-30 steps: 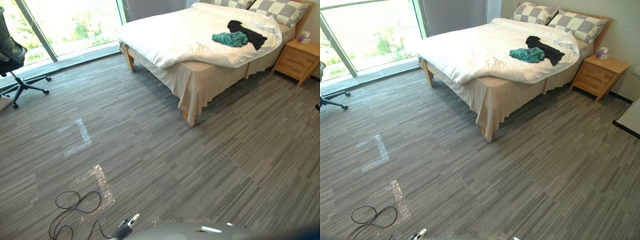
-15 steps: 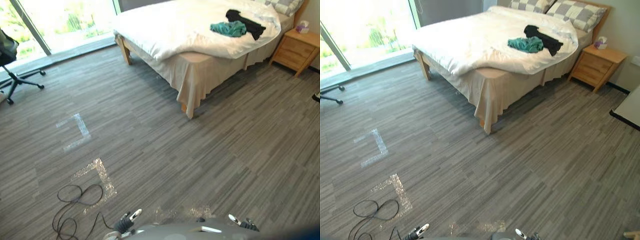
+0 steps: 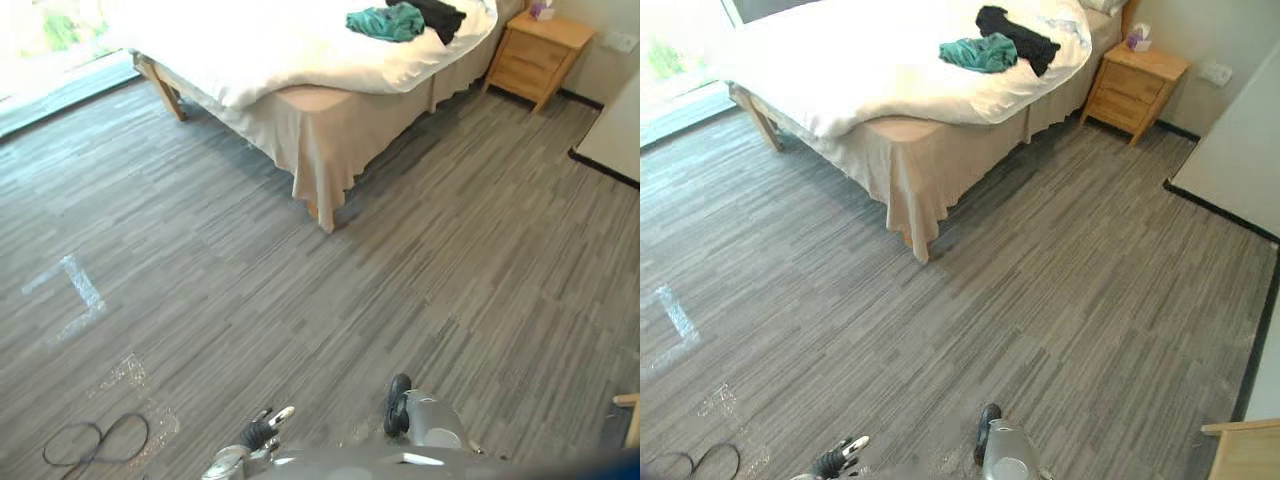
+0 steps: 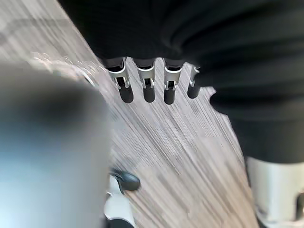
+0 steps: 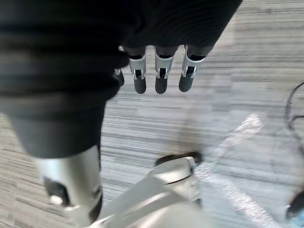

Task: Tidy the bed and pick cloth on bed and put in laundry

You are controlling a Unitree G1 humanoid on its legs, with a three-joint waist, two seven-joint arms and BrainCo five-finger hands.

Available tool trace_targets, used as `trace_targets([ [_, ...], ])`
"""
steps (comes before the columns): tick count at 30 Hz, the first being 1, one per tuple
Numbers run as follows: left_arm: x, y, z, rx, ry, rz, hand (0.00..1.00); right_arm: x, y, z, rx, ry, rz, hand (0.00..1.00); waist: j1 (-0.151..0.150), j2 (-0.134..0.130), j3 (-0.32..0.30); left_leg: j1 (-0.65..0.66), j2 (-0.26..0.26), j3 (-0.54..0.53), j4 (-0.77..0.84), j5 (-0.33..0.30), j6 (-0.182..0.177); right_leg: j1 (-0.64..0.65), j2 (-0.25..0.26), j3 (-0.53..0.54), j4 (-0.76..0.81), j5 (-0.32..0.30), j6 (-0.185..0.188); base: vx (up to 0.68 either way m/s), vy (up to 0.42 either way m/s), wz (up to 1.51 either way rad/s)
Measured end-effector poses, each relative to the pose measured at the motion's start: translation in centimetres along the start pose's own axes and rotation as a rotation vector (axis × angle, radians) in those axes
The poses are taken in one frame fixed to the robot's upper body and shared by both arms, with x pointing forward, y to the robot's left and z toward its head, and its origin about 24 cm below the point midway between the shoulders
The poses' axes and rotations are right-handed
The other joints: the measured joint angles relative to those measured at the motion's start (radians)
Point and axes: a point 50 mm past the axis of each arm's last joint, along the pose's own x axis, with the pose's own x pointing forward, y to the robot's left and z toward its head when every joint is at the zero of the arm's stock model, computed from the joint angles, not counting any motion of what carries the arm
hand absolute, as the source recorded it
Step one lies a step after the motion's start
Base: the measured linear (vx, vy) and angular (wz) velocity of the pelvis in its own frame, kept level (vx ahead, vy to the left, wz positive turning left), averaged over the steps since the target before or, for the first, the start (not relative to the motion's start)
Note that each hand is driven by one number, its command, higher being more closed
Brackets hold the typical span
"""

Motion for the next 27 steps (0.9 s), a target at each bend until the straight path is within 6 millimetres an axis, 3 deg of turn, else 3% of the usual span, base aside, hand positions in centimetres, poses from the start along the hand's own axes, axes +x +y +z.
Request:
trace_targets([
  [2, 0.0, 0.0, 0.3, -0.009, -0.030, 0.002, 0.00, 0.1, -0.2, 0.3, -0.047, -0.004, 0.013, 0.00, 0.001, 0.002, 0.000, -0.114, 0.055, -0.075, 0.291, 0.065, 0.031, 0.070, 0.044, 0.012, -0.060, -0.027, -0.001, 0.43, -0.249, -0.27],
  [3, 0.0, -0.1, 0.5, -0.051, -0.066, 0.008, 0.00, 0.3, -0.3, 0.7, -0.103, -0.003, 0.023, 0.00, 0.008, 0.016, 0.003, -0.202, 0.081, -0.116, 0.530, 0.044, 0.013, 0.137, 0.081, 0.031, -0.118, -0.029, -0.004, 0.50, -0.166, -0.42],
  [4, 0.0, -0.1, 0.6, -0.088, -0.102, 0.019, 0.00, 0.4, -0.2, 1.2, -0.148, -0.010, 0.034, 0.00, 0.014, 0.020, 0.008, -0.272, 0.080, -0.140, 0.695, -0.005, 0.018, 0.211, 0.101, 0.049, -0.167, -0.029, -0.020, 0.59, -0.185, -0.44],
  [6, 0.1, -0.6, 1.5, -0.102, -0.164, 0.010, 0.00, 0.6, 0.4, 1.8, -0.181, -0.028, 0.050, 0.00, 0.030, 0.012, 0.012, -0.374, 0.034, -0.136, 0.794, -0.059, 0.028, 0.303, 0.105, 0.078, -0.221, -0.040, -0.038, 0.47, -0.071, -0.44],
  [9, 0.3, -1.7, 3.0, -0.103, -0.259, -0.022, 0.00, 0.8, 1.2, 2.9, -0.189, -0.070, 0.066, 0.00, 0.066, 0.006, 0.016, -0.516, -0.057, -0.091, 0.688, -0.120, 0.071, 0.393, 0.092, 0.121, -0.282, -0.043, -0.031, 0.49, 0.081, -0.69],
  [10, 0.3, -1.7, 3.5, -0.118, -0.288, -0.026, 0.00, 0.9, 2.4, 3.5, -0.191, -0.102, 0.095, 0.00, 0.072, -0.016, 0.028, -0.543, -0.110, -0.022, 0.492, -0.119, 0.077, 0.437, 0.053, 0.136, -0.291, -0.061, 0.002, 0.50, 0.159, -0.72],
  [12, 0.3, -1.6, 3.7, -0.130, -0.301, -0.019, 0.00, 0.8, 3.0, 3.9, -0.205, -0.135, 0.115, 0.00, 0.070, -0.025, 0.032, -0.544, -0.143, 0.057, 0.229, -0.028, 0.104, 0.478, 0.020, 0.141, -0.305, -0.085, 0.040, 0.46, 0.171, -0.51],
  [13, 0.2, -1.7, 3.5, -0.155, -0.305, -0.014, 0.00, 0.7, 2.9, 3.9, -0.214, -0.153, 0.114, 0.00, 0.065, -0.016, 0.028, -0.547, -0.134, 0.129, 0.069, 0.081, 0.140, 0.519, 0.015, 0.139, -0.326, -0.107, 0.075, 0.67, 0.311, -0.22],
  [14, 0.1, -1.2, 3.5, -0.179, -0.310, 0.007, 0.00, 0.6, 3.3, 3.7, -0.223, -0.158, 0.128, 0.00, 0.074, -0.024, 0.018, -0.536, -0.145, 0.178, 0.068, 0.160, 0.257, 0.565, -0.003, 0.135, -0.336, -0.130, 0.106, 0.56, 0.271, -0.01],
  [16, 0.1, -0.6, 4.1, -0.185, -0.331, 0.027, 0.00, 0.2, 4.4, 2.7, -0.247, -0.154, 0.157, 0.00, 0.076, -0.076, -0.014, -0.542, -0.201, 0.202, 0.072, 0.103, 0.249, 0.555, -0.060, 0.086, -0.322, -0.099, 0.100, 0.56, 0.272, 0.19],
  [17, 0.1, -0.7, 4.5, -0.182, -0.340, 0.025, 0.00, 0.1, 5.1, 2.7, -0.252, -0.160, 0.170, 0.00, 0.099, -0.085, -0.016, -0.529, -0.221, 0.206, 0.078, 0.079, 0.260, 0.556, -0.080, 0.081, -0.317, -0.054, 0.086, 0.66, 0.334, 0.11],
  [19, 0.3, -0.8, 4.6, -0.174, -0.326, 0.022, 0.00, 0.1, 6.0, 2.7, -0.271, -0.162, 0.188, 0.00, 0.106, -0.090, -0.027, -0.496, -0.256, 0.199, 0.072, 0.054, 0.278, 0.558, -0.104, 0.086, -0.261, 0.008, 0.112, 0.59, 0.327, 0.34],
  [20, 0.4, -1.0, 4.5, -0.160, -0.307, 0.021, 0.00, 0.0, 6.8, 2.5, -0.284, -0.155, 0.210, 0.00, 0.104, -0.090, -0.029, -0.456, -0.286, 0.188, 0.042, 0.043, 0.289, 0.540, -0.126, 0.103, -0.161, 0.030, 0.136, 0.48, 0.282, 0.57],
  [21, 0.4, -1.0, 4.4, -0.147, -0.296, 0.023, 0.00, 0.1, 6.9, 2.7, -0.301, -0.160, 0.211, 0.00, 0.104, -0.091, -0.030, -0.435, -0.302, 0.180, 0.025, 0.038, 0.294, 0.520, -0.138, 0.116, -0.087, 0.037, 0.137, 0.41, 0.236, 0.69],
  [22, 0.6, -1.1, 4.5, -0.123, -0.282, 0.018, 0.00, 0.2, 7.1, 3.1, -0.313, -0.165, 0.212, 0.00, 0.099, -0.094, -0.030, -0.395, -0.337, 0.136, -0.003, 0.022, 0.296, 0.450, -0.160, 0.139, 0.114, 0.072, 0.161, 0.28, 0.148, 0.64],
  [23, 0.6, -1.2, 4.5, -0.110, -0.274, 0.018, 0.00, 0.2, 7.0, 3.2, -0.307, -0.164, 0.207, 0.00, 0.093, -0.095, -0.030, -0.370, -0.351, 0.113, -0.017, 0.013, 0.296, 0.411, -0.170, 0.154, 0.231, 0.087, 0.160, 0.32, 0.146, 0.90],
  [25, 0.6, -0.9, 3.3, -0.105, -0.221, 0.031, 0.00, 0.4, 6.1, 3.7, -0.288, -0.173, 0.169, 0.00, 0.082, -0.079, -0.022, -0.239, -0.382, 0.039, -0.078, -0.012, 0.281, 0.262, -0.192, 0.148, 0.608, 0.025, 0.150, 0.30, 0.091, 0.77],
  [27, 0.6, -1.0, 2.5, -0.084, -0.184, 0.023, 0.00, 0.5, 5.9, 4.3, -0.298, -0.199, 0.160, 0.00, 0.072, -0.060, -0.016, -0.154, -0.383, -0.013, -0.114, -0.014, 0.274, 0.183, -0.191, 0.101, 0.659, -0.055, 0.149, 0.27, 0.025, 0.85],
])
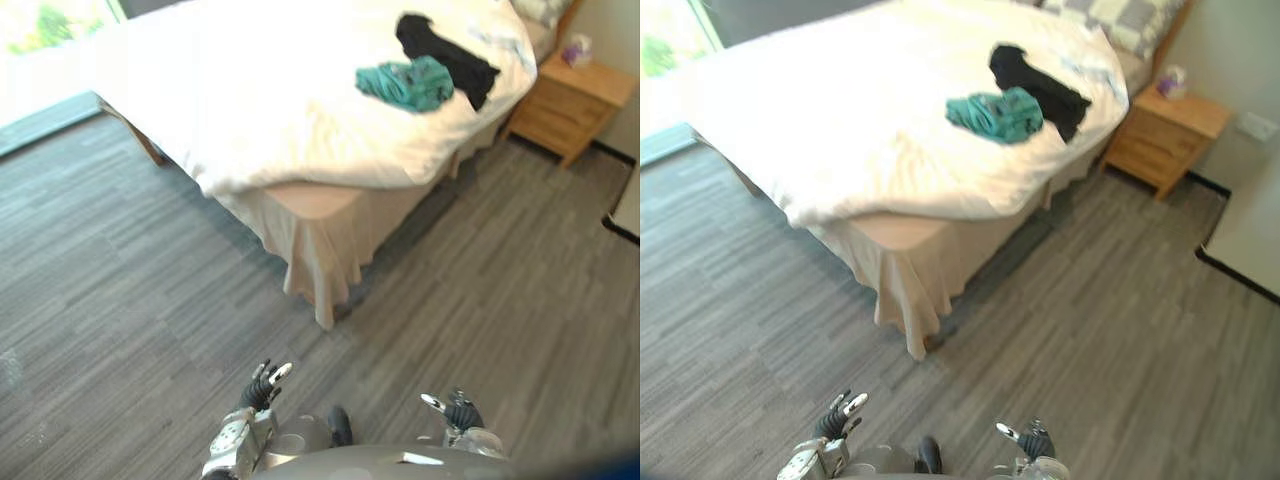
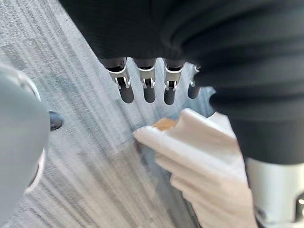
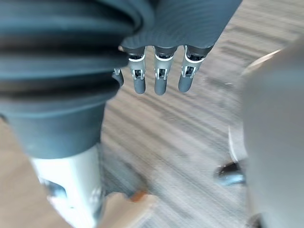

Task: Tidy the bed and pick cloth on bed and put in laundry

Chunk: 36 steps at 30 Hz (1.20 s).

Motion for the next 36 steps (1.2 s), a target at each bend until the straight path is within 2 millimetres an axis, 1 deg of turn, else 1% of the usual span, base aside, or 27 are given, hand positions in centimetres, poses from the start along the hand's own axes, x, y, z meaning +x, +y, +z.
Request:
trace_targets([
  [1, 0.0, 0.1, 0.0, 0.001, 0.003, 0.002, 0.00, 0.0, 0.2, 0.2, 0.004, -0.014, 0.004, 0.00, -0.012, -0.007, -0.003, 0.030, 0.000, -0.049, -0.016, -0.004, -0.007, -0.059, 0.004, -0.019, -0.038, -0.040, -0.005, 0.27, -0.030, 1.15],
  [2, 0.0, 0.2, 0.1, 0.001, 0.003, 0.001, 0.00, 0.1, 0.3, 0.3, 0.010, -0.021, 0.006, 0.00, -0.014, -0.010, -0.004, 0.039, 0.000, -0.077, -0.020, -0.009, -0.016, -0.089, 0.006, -0.025, -0.073, -0.053, -0.009, 0.28, -0.087, 1.31],
  [3, 0.2, 0.0, 0.5, 0.002, -0.006, -0.017, 0.00, 0.0, 0.3, 0.5, 0.025, -0.040, 0.003, 0.00, -0.018, -0.012, -0.002, 0.051, 0.007, -0.135, -0.027, -0.013, -0.023, -0.143, 0.019, -0.025, -0.183, -0.069, -0.010, 0.28, -0.131, 1.23],
  [5, 0.1, 0.0, 0.4, -0.003, -0.004, -0.034, 0.00, 0.0, 0.3, 0.6, 0.062, -0.049, -0.004, 0.00, -0.024, -0.011, -0.001, 0.066, 0.031, -0.233, -0.026, -0.028, -0.049, -0.168, 0.066, 0.004, -0.459, -0.052, -0.002, 0.38, -0.228, 1.49],
  [6, 0.1, 0.1, 0.3, -0.006, -0.005, -0.034, 0.00, 0.0, 0.4, 0.5, 0.065, -0.046, -0.005, 0.00, -0.024, -0.014, -0.002, 0.074, 0.038, -0.264, -0.021, -0.036, -0.064, -0.166, 0.082, 0.026, -0.565, -0.021, -0.002, 0.36, -0.252, 1.28],
  [7, 0.1, 0.2, 0.3, -0.019, -0.008, -0.031, 0.00, 0.0, 0.6, 0.4, 0.054, -0.042, 0.002, 0.00, -0.023, -0.020, -0.005, 0.082, 0.043, -0.289, -0.012, -0.045, -0.080, -0.161, 0.095, 0.044, -0.660, 0.042, -0.013, 0.40, -0.293, 0.97],
  [8, -0.1, 0.6, 0.3, -0.039, -0.017, -0.019, 0.00, -0.1, 1.3, 0.0, 0.033, -0.029, 0.030, 0.00, -0.018, -0.041, -0.014, 0.089, 0.038, -0.295, 0.000, -0.067, -0.117, -0.147, 0.104, 0.062, -0.770, 0.188, -0.031, 0.34, -0.257, 0.68],
  [9, 0.0, 0.3, 0.2, -0.066, -0.016, -0.015, 0.00, 0.0, 1.2, 0.3, 0.026, -0.036, 0.031, 0.00, -0.016, -0.031, -0.010, 0.103, 0.054, -0.296, 0.004, -0.079, -0.130, -0.132, 0.112, 0.054, -0.769, 0.190, -0.060, 0.41, -0.285, 0.45],
  [10, -0.2, -0.4, -0.7, -0.098, -0.004, -0.024, 0.00, 0.2, 0.7, 0.8, 0.000, -0.048, 0.028, 0.00, -0.015, 0.011, -0.017, 0.106, 0.097, -0.274, 0.005, -0.078, -0.172, -0.109, 0.141, 0.032, -0.791, 0.200, -0.073, 0.39, -0.252, 0.30],
  [11, -0.2, -1.0, -1.0, -0.122, -0.004, -0.028, 0.00, 0.3, 0.3, 0.9, -0.026, -0.045, 0.028, 0.00, -0.018, 0.030, -0.020, 0.119, 0.123, -0.251, -0.008, -0.069, -0.191, -0.075, 0.167, 0.012, -0.838, 0.194, -0.082, 0.45, -0.259, 0.22],
  [12, -0.2, -1.2, -1.2, -0.139, -0.006, -0.028, 0.00, 0.3, 0.2, 0.9, -0.037, -0.044, 0.027, 0.00, -0.018, 0.046, -0.023, 0.126, 0.138, -0.240, -0.015, -0.066, -0.197, -0.058, 0.181, 0.002, -0.860, 0.194, -0.084, 0.42, -0.237, 0.22],
  [13, -0.3, -1.4, -1.4, -0.160, -0.007, -0.023, 0.00, 0.3, 0.0, 0.7, -0.054, -0.035, 0.029, 0.00, -0.019, 0.049, -0.023, 0.141, 0.155, -0.229, -0.026, -0.053, -0.212, -0.024, 0.201, -0.010, -0.901, 0.194, -0.090, 0.32, -0.175, 0.14],
  [14, -0.3, -1.4, -1.4, -0.168, -0.012, -0.017, 0.00, 0.3, 0.2, 0.6, -0.067, -0.027, 0.038, 0.00, -0.017, 0.055, -0.028, 0.151, 0.164, -0.227, -0.024, -0.038, -0.216, 0.015, 0.214, -0.019, -0.937, 0.195, -0.092, 0.21, -0.124, 0.15],
  [15, -0.4, -1.2, -1.4, -0.172, -0.014, -0.011, 0.00, 0.3, 0.4, 0.5, -0.074, -0.020, 0.047, 0.00, -0.016, 0.049, -0.027, 0.150, 0.165, -0.227, -0.006, -0.033, -0.215, 0.034, 0.218, -0.023, -0.956, 0.195, -0.093, 0.17, -0.109, 0.17],
  [17, -0.5, -0.4, -0.9, -0.208, -0.060, 0.025, 0.00, 0.2, 1.1, 0.1, -0.121, 0.003, 0.096, 0.00, -0.004, 0.022, -0.019, 0.092, 0.161, -0.219, 0.172, -0.033, -0.216, 0.107, 0.217, -0.026, -1.025, 0.193, -0.096, 0.18, -0.114, 0.15],
  [18, -0.5, -0.2, -0.8, -0.212, -0.066, 0.034, 0.00, 0.1, 1.3, 0.0, -0.138, 0.008, 0.108, 0.00, 0.004, 0.018, -0.020, 0.065, 0.162, -0.208, 0.238, -0.033, -0.216, 0.123, 0.216, -0.026, -1.039, 0.192, -0.098, 0.17, -0.085, 0.07],
  [19, -0.6, -0.1, -0.7, -0.223, -0.077, 0.050, 0.00, 0.1, 1.4, -0.1, -0.169, 0.016, 0.121, 0.00, 0.020, 0.014, -0.016, 0.006, 0.173, -0.187, 0.379, -0.026, -0.225, 0.150, 0.214, -0.025, -1.056, 0.188, -0.106, 0.16, -0.049, -0.03],
  [20, -0.7, 0.2, -1.0, -0.231, -0.070, 0.062, 0.00, 0.2, 1.2, -0.1, -0.186, 0.024, 0.126, 0.00, 0.032, 0.014, -0.017, -0.024, 0.198, -0.151, 0.430, -0.101, -0.205, 0.163, 0.212, -0.021, -1.058, 0.181, -0.116, 0.14, -0.012, -0.05],
  [22, -0.9, 0.3, -1.3, -0.245, -0.067, 0.074, 0.00, 0.2, 1.2, -0.2, -0.187, 0.035, 0.132, 0.00, 0.040, 0.015, -0.016, -0.052, 0.215, -0.129, 0.344, -0.157, -0.196, 0.171, 0.202, -0.008, -1.061, 0.181, -0.114, 0.12, 0.046, -0.17],
  [23, -1.0, 0.4, -1.4, -0.246, -0.065, 0.076, 0.00, 0.2, 1.2, -0.3, -0.187, 0.038, 0.135, 0.00, 0.044, 0.015, -0.016, -0.057, 0.215, -0.127, 0.283, -0.152, -0.198, 0.169, 0.197, -0.005, -1.062, 0.184, -0.107, 0.10, 0.090, -0.24],
  [24, -1.0, 0.3, -1.5, -0.244, -0.068, 0.077, 0.00, 0.2, 1.0, -0.2, -0.188, 0.034, 0.139, 0.00, 0.038, 0.027, -0.022, -0.060, 0.224, -0.128, 0.133, -0.055, -0.213, 0.169, 0.200, -0.003, -1.068, 0.187, -0.084, 0.07, 0.128, -0.28],
  [25, -1.0, 0.3, -1.7, -0.269, -0.061, 0.093, 0.00, 0.2, 0.8, -0.2, -0.187, 0.037, 0.139, 0.00, 0.037, 0.041, -0.028, -0.056, 0.228, -0.120, 0.090, -0.020, -0.210, 0.171, 0.208, 0.004, -1.089, 0.193, -0.063, 0.07, 0.127, -0.23],
  [26, -1.1, 0.5, -1.7, -0.275, -0.062, 0.110, 0.00, 0.2, 0.8, -0.3, -0.186, 0.041, 0.142, 0.00, 0.037, 0.036, -0.034, -0.052, 0.220, -0.116, 0.074, -0.014, -0.209, 0.178, 0.201, 0.003, -1.098, 0.202, -0.055, 0.09, 0.160, -0.15],
  [28, -1.2, 1.4, -1.6, -0.304, -0.072, 0.164, 0.00, 0.0, 1.6, -0.6, -0.158, 0.045, 0.156, 0.00, 0.027, 0.009, -0.043, -0.034, 0.187, -0.107, 0.008, 0.002, -0.192, 0.181, 0.172, -0.006, -1.113, 0.203, -0.045, 0.08, 0.120, 0.03],
  [30, -1.2, 1.6, -1.4, -0.335, -0.083, 0.202, 0.00, -0.2, 1.6, -1.0, -0.131, 0.056, 0.153, 0.00, 0.028, -0.004, -0.055, -0.015, 0.170, -0.105, -0.032, 0.017, -0.183, 0.181, 0.160, -0.012, -1.115, 0.201, -0.035, 0.07, 0.065, 0.05],
  [33, -1.2, 2.0, -1.2, -0.382, -0.109, 0.276, 0.00, -0.2, 1.6, -1.3, -0.118, 0.065, 0.151, 0.00, 0.024, -0.002, -0.064, 0.015, 0.153, -0.102, -0.083, 0.035, -0.179, 0.183, 0.147, -0.019, -1.116, 0.195, -0.024, 0.10, 0.052, 0.05],
  [36, -1.1, 2.4, 0.0, -0.415, -0.176, 0.357, 0.00, -0.2, 1.2, -1.2, -0.112, 0.070, 0.150, 0.00, 0.017, 0.004, -0.071, 0.026, 0.152, -0.095, -0.085, 0.035, -0.180, 0.192, 0.145, -0.025, -1.115, 0.194, -0.022, 0.07, 0.017, -0.01],
])
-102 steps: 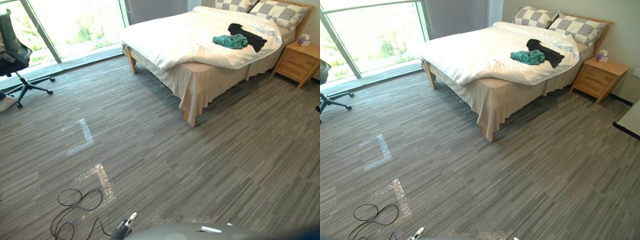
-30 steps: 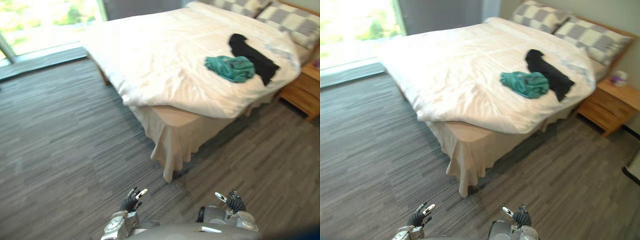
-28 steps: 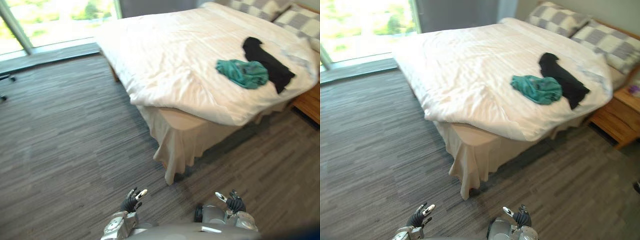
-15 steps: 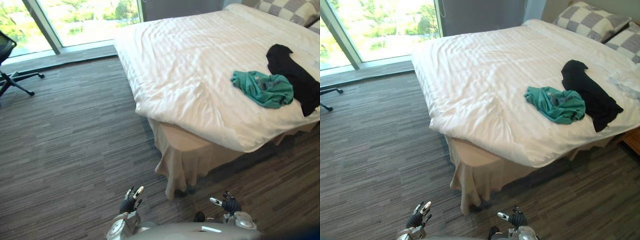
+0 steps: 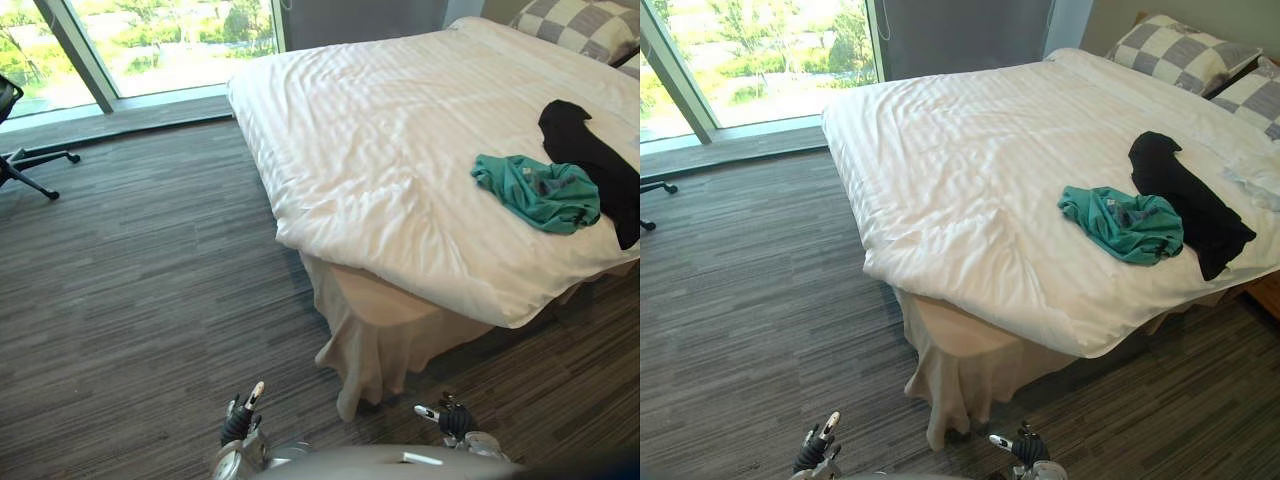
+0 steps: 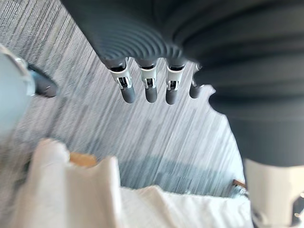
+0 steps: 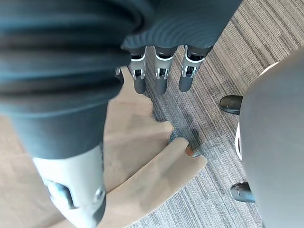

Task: Tidy the bed and pick cloth on bed and put in laundry

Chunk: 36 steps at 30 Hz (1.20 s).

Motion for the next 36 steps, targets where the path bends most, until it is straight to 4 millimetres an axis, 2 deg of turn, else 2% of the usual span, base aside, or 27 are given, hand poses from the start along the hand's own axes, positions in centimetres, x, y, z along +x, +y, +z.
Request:
trace_targets([
  [1, 0.5, 0.0, 1.8, -0.025, -0.080, 0.034, 0.00, -0.1, -0.4, 0.0, 0.008, -0.002, 0.000, 0.00, -0.004, 0.013, -0.002, 0.006, 0.004, 0.002, -0.007, -0.001, -0.002, 0.002, 0.000, -0.001, 0.000, 0.000, 0.000, 0.02, -0.004, -0.04],
  [2, 0.8, -0.1, 2.9, -0.035, -0.125, 0.048, 0.00, -0.1, -0.5, 0.0, 0.004, -0.002, 0.003, 0.00, -0.004, 0.014, -0.004, 0.009, 0.006, 0.003, -0.011, 0.000, -0.005, 0.002, 0.002, -0.001, 0.000, 0.000, 0.000, 0.03, -0.019, -0.06],
  [3, 1.2, -0.3, 4.9, -0.050, -0.203, 0.069, 0.00, -0.1, -0.5, 0.1, -0.005, -0.004, 0.010, 0.00, -0.004, 0.017, -0.004, 0.014, 0.009, 0.006, -0.014, 0.000, -0.009, 0.004, 0.005, -0.001, 0.000, 0.000, 0.000, 0.01, -0.043, -0.07],
  [5, 1.7, -0.3, 11.0, -0.105, -0.433, 0.122, 0.00, -0.2, -0.7, 0.3, -0.016, -0.009, 0.023, 0.00, -0.006, 0.031, -0.007, 0.019, 0.020, 0.016, -0.015, -0.001, -0.015, 0.004, 0.014, -0.001, 0.000, 0.000, 0.000, -0.01, -0.060, -0.10],
  [6, 1.6, -0.2, 12.4, -0.119, -0.485, 0.137, 0.00, -0.2, -0.7, 0.3, -0.008, -0.012, 0.022, 0.00, -0.006, 0.033, -0.008, 0.019, 0.023, 0.021, -0.016, -0.001, -0.018, 0.002, 0.017, 0.000, 0.000, 0.000, 0.000, -0.02, -0.059, -0.16],
  [8, 1.0, -0.4, 17.2, -0.127, -0.667, 0.176, 0.00, -0.4, -0.9, 0.1, 0.018, -0.019, 0.015, 0.00, -0.010, 0.038, -0.013, 0.019, 0.031, 0.033, -0.024, 0.000, -0.023, -0.004, 0.024, 0.000, 0.000, 0.000, 0.000, -0.04, -0.059, -0.15],
  [10, 0.1, -1.1, 19.8, -0.081, -0.782, 0.181, 0.00, -0.5, -0.9, 0.2, 0.020, -0.034, 0.016, 0.00, -0.017, 0.037, -0.014, 0.020, 0.034, 0.039, -0.027, 0.002, -0.027, -0.010, 0.026, 0.000, 0.000, 0.000, 0.000, -0.03, -0.042, -0.06],
  [14, -1.8, -3.1, 23.4, 0.043, -0.974, 0.136, 0.00, -0.7, -0.6, 0.3, 0.025, -0.049, 0.024, 0.00, -0.029, 0.026, -0.025, 0.020, 0.040, 0.065, -0.029, 0.000, -0.031, -0.017, 0.031, 0.002, -0.001, 0.000, -0.001, -0.04, -0.032, -0.17],
  [16, -3.3, -5.7, 25.5, 0.194, -1.113, 0.062, 0.00, -1.0, -0.5, -0.1, 0.031, -0.050, 0.025, 0.00, -0.031, 0.016, -0.041, 0.021, 0.043, 0.087, -0.029, -0.002, -0.033, -0.025, 0.034, 0.012, -0.001, 0.002, -0.003, 0.00, -0.023, -0.20],
  [17, -3.7, -6.4, 25.8, 0.233, -1.145, 0.035, 0.00, -1.0, -0.5, -0.1, 0.036, -0.054, 0.025, 0.00, -0.033, 0.014, -0.045, 0.021, 0.043, 0.089, -0.029, -0.002, -0.033, -0.026, 0.034, 0.014, -0.001, 0.002, -0.003, -0.01, -0.013, -0.14],
  [19, -5.1, -10.4, 26.1, 0.422, -1.231, -0.123, 0.00, -1.3, -0.6, -0.6, 0.052, -0.038, 0.023, 0.00, -0.036, 0.012, -0.056, 0.026, 0.044, 0.115, -0.029, -0.005, -0.038, -0.029, 0.034, 0.027, -0.002, 0.003, -0.004, 0.00, -0.003, -0.17],
  [20, -5.4, -11.2, 26.1, 0.474, -1.251, -0.158, 0.00, -1.3, -0.5, -0.7, 0.052, -0.034, 0.024, 0.00, -0.039, 0.011, -0.059, 0.031, 0.044, 0.118, -0.029, -0.006, -0.039, -0.028, 0.034, 0.028, -0.002, 0.004, -0.004, 0.01, -0.003, -0.21],
  [22, -6.4, -14.7, 25.1, 0.633, -1.303, -0.288, 0.00, -1.3, -0.4, -0.6, 0.055, -0.026, 0.027, 0.00, -0.057, 0.009, -0.061, 0.037, 0.044, 0.144, -0.029, -0.007, -0.042, -0.033, 0.034, 0.042, -0.004, 0.009, -0.005, -0.02, -0.009, -0.21],
  [25, -7.4, -18.2, 24.1, 0.813, -1.352, -0.411, 0.00, -1.2, -0.4, -0.5, 0.061, -0.022, 0.027, 0.00, -0.061, 0.011, -0.062, 0.029, 0.044, 0.174, -0.030, -0.008, -0.043, -0.062, 0.037, 0.068, -0.002, 0.017, -0.008, -0.04, -0.021, -0.33],
  [26, -7.6, -19.1, 23.8, 0.885, -1.364, -0.436, 0.00, -1.2, -0.4, -0.3, 0.063, -0.030, 0.027, 0.00, -0.071, 0.012, -0.062, 0.025, 0.044, 0.182, -0.030, -0.008, -0.043, -0.070, 0.038, 0.074, -0.002, 0.020, -0.007, -0.05, -0.033, -0.26],
  [29, -7.8, -21.1, 23.6, 1.026, -1.372, -0.471, 0.00, -1.2, -0.8, 0.4, 0.085, -0.056, 0.013, 0.00, -0.111, 0.024, -0.059, 0.010, 0.044, 0.202, -0.030, -0.008, -0.043, -0.097, 0.040, 0.087, -0.002, 0.028, -0.011, -0.03, -0.034, -0.20],
  [31, -7.5, -22.3, 23.6, 1.115, -1.352, -0.498, 0.00, -1.2, -1.2, 0.7, 0.094, -0.070, 0.000, 0.00, -0.120, 0.038, -0.052, 0.002, 0.045, 0.219, -0.031, -0.008, -0.043, -0.115, 0.043, 0.104, -0.001, 0.033, -0.013, -0.04, -0.036, -0.23],
  [34, -6.5, -23.1, 23.6, 1.189, -1.298, -0.480, 0.00, -1.2, -2.0, 1.1, 0.097, -0.084, -0.019, 0.00, -0.125, 0.056, -0.039, -0.010, 0.044, 0.243, -0.038, -0.004, -0.050, -0.143, 0.045, 0.122, -0.001, 0.039, -0.014, -0.03, -0.033, -0.23],
  [36, -5.7, -23.0, 23.6, 1.264, -1.269, -0.442, 0.00, -1.2, -2.1, 1.4, 0.091, -0.091, -0.020, 0.00, -0.145, 0.058, -0.036, -0.029, 0.044, 0.247, -0.048, 0.007, -0.068, -0.166, 0.045, 0.122, -0.001, 0.040, -0.016, -0.03, -0.053, -0.05],
])
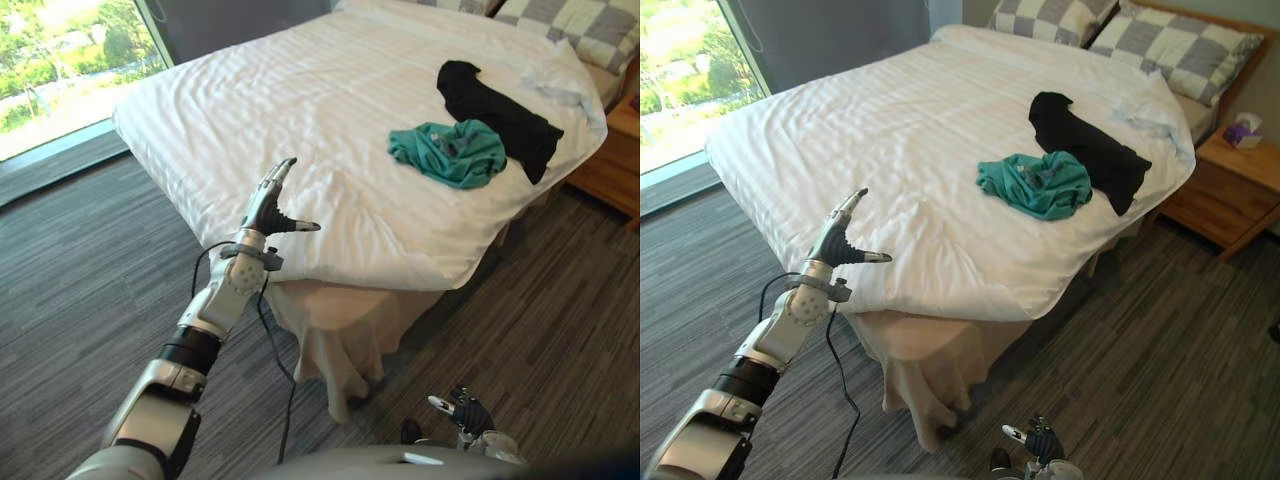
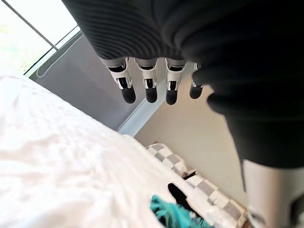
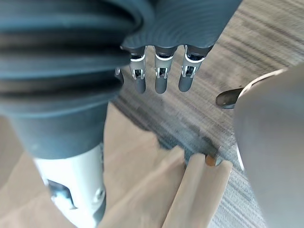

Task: Tidy the bed and pick cloth on bed and put in laundry

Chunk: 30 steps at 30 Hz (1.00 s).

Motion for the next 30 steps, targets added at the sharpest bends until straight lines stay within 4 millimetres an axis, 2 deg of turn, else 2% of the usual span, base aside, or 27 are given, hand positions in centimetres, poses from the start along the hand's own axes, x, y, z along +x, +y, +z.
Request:
trace_targets([
  [2, 0.4, 0.2, -0.6, 0.076, 0.029, -0.016, 0.00, 0.2, -0.1, 0.4, -0.001, -0.011, 0.000, 0.00, -0.008, -0.003, 0.029, -0.006, 0.001, 0.007, -0.001, 0.010, -0.016, -0.011, 0.001, 0.009, 0.000, 0.002, -0.003, -0.03, -0.062, -0.10],
  [5, 1.3, 0.9, -1.0, 0.150, 0.066, 0.021, 0.00, 0.1, -1.2, 0.6, -0.021, -0.011, -0.018, 0.00, -0.013, 0.015, 0.057, -0.042, 0.002, 0.029, -0.001, 0.021, -0.025, -0.063, 0.002, 0.016, 0.020, 0.002, -0.003, -0.04, -0.050, -0.11],
  [7, 2.5, 2.6, -0.9, 0.195, 0.088, 0.093, 0.00, -0.1, -1.9, 0.2, -0.015, 0.002, -0.026, 0.00, -0.024, 0.016, 0.100, -0.056, -0.001, 0.037, -0.002, 0.048, -0.045, -0.092, -0.003, 0.018, 0.047, 0.000, -0.007, -0.04, -0.056, -0.09],
  [9, 3.3, 4.0, -0.7, 0.225, 0.091, 0.147, 0.00, -0.1, -2.0, 0.1, 0.001, -0.003, -0.021, 0.00, -0.026, 0.014, 0.113, -0.075, -0.004, 0.057, 0.000, 0.068, -0.043, -0.124, -0.008, 0.023, 0.071, -0.004, -0.013, -0.05, -0.058, -0.09],
  [11, 4.9, 5.9, 0.8, 0.238, 0.052, 0.234, 0.00, -0.2, -2.1, 0.6, 0.019, -0.040, -0.012, 0.00, -0.025, 0.013, 0.150, -0.098, -0.006, 0.060, 0.008, 0.080, -0.027, -0.161, -0.010, 0.043, 0.103, -0.014, -0.027, -0.05, -0.055, -0.08],
  [16, 7.2, 8.6, 3.1, 0.260, 0.040, 0.349, 0.00, 0.0, -1.7, 1.9, 0.040, -0.125, 0.017, 0.00, -0.028, 0.005, 0.208, -0.173, -0.007, 0.086, 0.035, 0.092, -0.010, -0.261, -0.016, 0.071, 0.161, -0.018, -0.034, -0.08, -0.052, -0.11],
  [20, 8.5, 10.7, 5.0, 0.272, 0.046, 0.427, 0.00, 0.2, -1.3, 2.9, 0.106, -0.196, 0.021, 0.00, -0.024, -0.017, 0.248, -0.246, -0.013, 0.113, 0.040, 0.103, 0.006, -0.357, -0.018, 0.101, 0.195, -0.019, -0.035, -0.10, -0.048, -0.09],
  [24, 9.5, 10.9, 6.3, 0.253, 0.069, 0.419, 0.00, 0.2, -1.1, 3.6, 0.158, -0.250, 0.030, 0.00, -0.023, -0.028, 0.302, -0.287, -0.012, 0.114, 0.042, 0.103, 0.016, -0.412, -0.018, 0.106, 0.220, -0.017, -0.037, -0.10, -0.038, 0.02],
  [25, 9.9, 10.9, 6.6, 0.248, 0.093, 0.394, 1.00, 0.4, -1.1, 4.3, 0.169, -0.273, 0.034, 0.00, -0.022, -0.031, 0.318, -0.308, -0.012, 0.114, 0.042, 0.103, 0.019, -0.433, -0.018, 0.106, 0.224, -0.010, -0.039, -0.06, -0.016, 0.05],
  [27, 10.1, 10.9, 6.7, 0.244, 0.131, 0.363, 1.00, 0.6, -0.8, 5.7, 0.188, -0.320, 0.053, 0.00, -0.024, -0.038, 0.333, -0.339, -0.012, 0.114, 0.043, 0.103, 0.027, -0.467, -0.017, 0.106, 0.227, -0.001, -0.041, -0.07, -0.013, 0.04],
  [29, 10.8, 11.1, 7.9, 0.218, 0.128, 0.369, 1.00, 0.9, -0.5, 7.6, 0.229, -0.378, 0.067, 0.00, -0.021, -0.041, 0.359, -0.355, -0.010, 0.113, 0.054, 0.101, 0.034, -0.477, -0.018, 0.106, 0.228, 0.005, -0.041, -0.06, -0.010, 0.09],
  [30, 11.2, 11.7, 8.7, 0.205, 0.118, 0.385, 1.00, 1.3, 0.0, 9.2, 0.259, -0.413, 0.088, 0.00, -0.018, -0.047, 0.371, -0.362, -0.010, 0.113, 0.057, 0.100, 0.035, -0.486, -0.020, 0.106, 0.235, 0.006, -0.042, -0.07, -0.008, 0.08],
])
